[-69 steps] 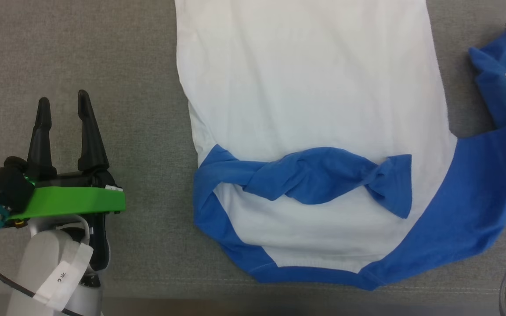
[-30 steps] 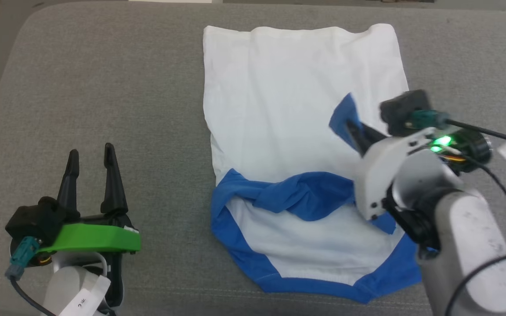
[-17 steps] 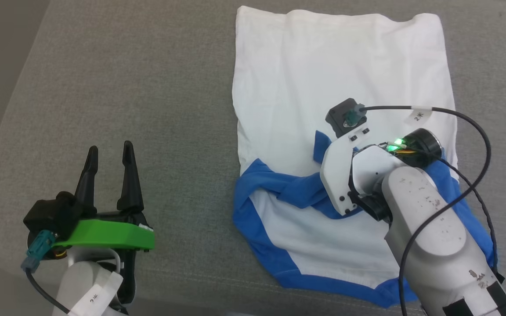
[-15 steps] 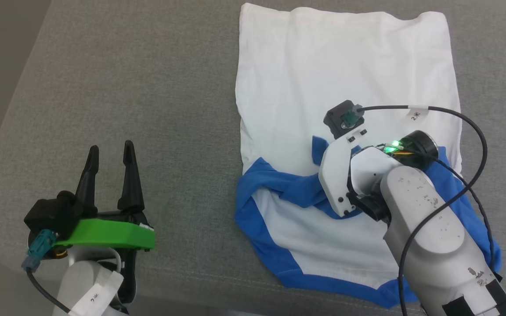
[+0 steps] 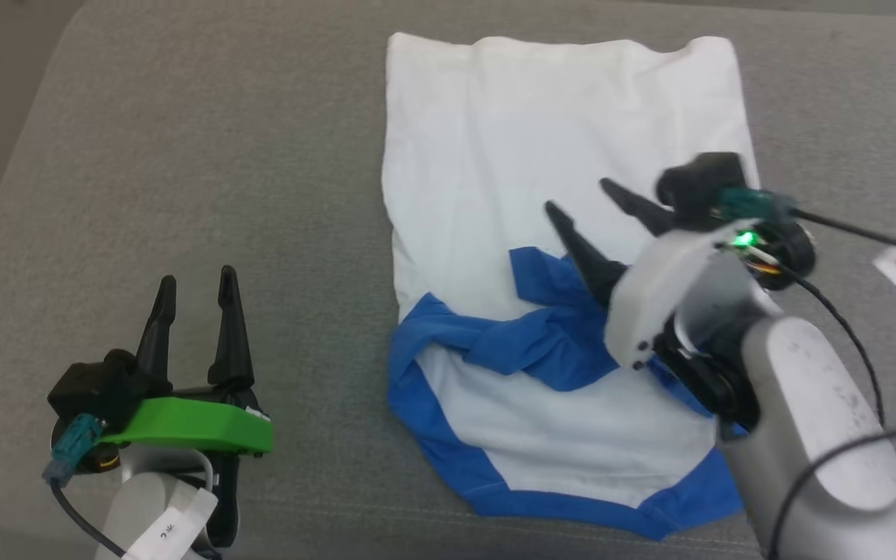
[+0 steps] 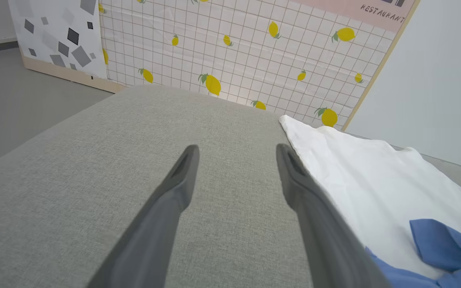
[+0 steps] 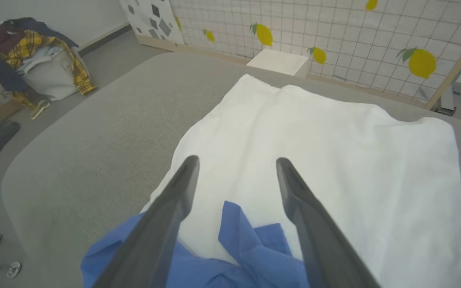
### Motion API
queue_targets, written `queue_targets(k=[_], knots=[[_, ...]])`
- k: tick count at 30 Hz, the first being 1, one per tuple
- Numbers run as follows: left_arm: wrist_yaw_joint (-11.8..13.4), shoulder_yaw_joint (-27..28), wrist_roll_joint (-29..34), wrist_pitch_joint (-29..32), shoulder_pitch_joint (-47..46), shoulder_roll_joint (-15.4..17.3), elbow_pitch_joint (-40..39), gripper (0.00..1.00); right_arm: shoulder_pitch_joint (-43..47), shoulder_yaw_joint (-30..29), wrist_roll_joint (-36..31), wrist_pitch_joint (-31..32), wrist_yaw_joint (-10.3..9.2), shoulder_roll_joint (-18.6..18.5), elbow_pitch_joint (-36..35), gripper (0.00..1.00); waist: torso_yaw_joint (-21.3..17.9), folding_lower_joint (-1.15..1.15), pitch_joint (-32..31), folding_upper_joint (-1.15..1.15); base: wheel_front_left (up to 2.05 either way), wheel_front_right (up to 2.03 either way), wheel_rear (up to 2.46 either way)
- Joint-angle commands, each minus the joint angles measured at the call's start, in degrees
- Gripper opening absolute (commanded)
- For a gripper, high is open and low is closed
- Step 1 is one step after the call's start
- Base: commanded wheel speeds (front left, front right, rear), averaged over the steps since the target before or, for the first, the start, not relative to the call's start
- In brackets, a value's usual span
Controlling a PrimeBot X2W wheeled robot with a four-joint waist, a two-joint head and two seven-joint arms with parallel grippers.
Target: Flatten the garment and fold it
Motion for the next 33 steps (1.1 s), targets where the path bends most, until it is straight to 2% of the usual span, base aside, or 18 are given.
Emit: queue_targets(k=[1, 7, 15, 23, 33], knots=[[-0.3, 0.1, 0.1, -0.2, 0.4, 0.7, 0.3, 1.0, 2.6, -1.1, 0.5, -2.5, -0.09, -0.6, -2.4, 1.0, -3.3, 0.0, -2.1, 0.0, 0.0, 0.0, 0.0], [-0.5, -0.5, -0.4, 2.3, -2.6, 3.2, 0.3, 1.0, 10.7, -7.4, 0.5, -13.3, -0.09, -0.2, -9.3, 1.0, -7.5, 0.0, -1.1, 0.0, 0.0, 0.0, 0.0], [-0.8, -4.4, -1.6, 10.3, -14.6, 10.2, 0.5, 1.0, 15.5, -11.7, -3.0, -23.7, -0.09, 0.1, -9.3, 1.0, -11.6, 0.0, 3.3, 0.0, 0.0, 0.0, 0.0], [-0.9, -8.2, -4.5, 21.2, -30.2, 16.3, 5.9, 1.0, 15.4, -13.8, -4.7, -29.7, -0.09, 0.7, -8.2, 1.0, -15.4, 0.0, 9.8, 0.0, 0.0, 0.0, 0.0], [-0.8, -10.3, -6.5, 38.1, -45.5, 24.2, 12.1, 1.0, 12.9, -12.9, -4.0, -32.8, -0.09, 1.2, -7.7, 1.0, -21.2, 0.0, 18.6, 0.0, 0.0, 0.0, 0.0]])
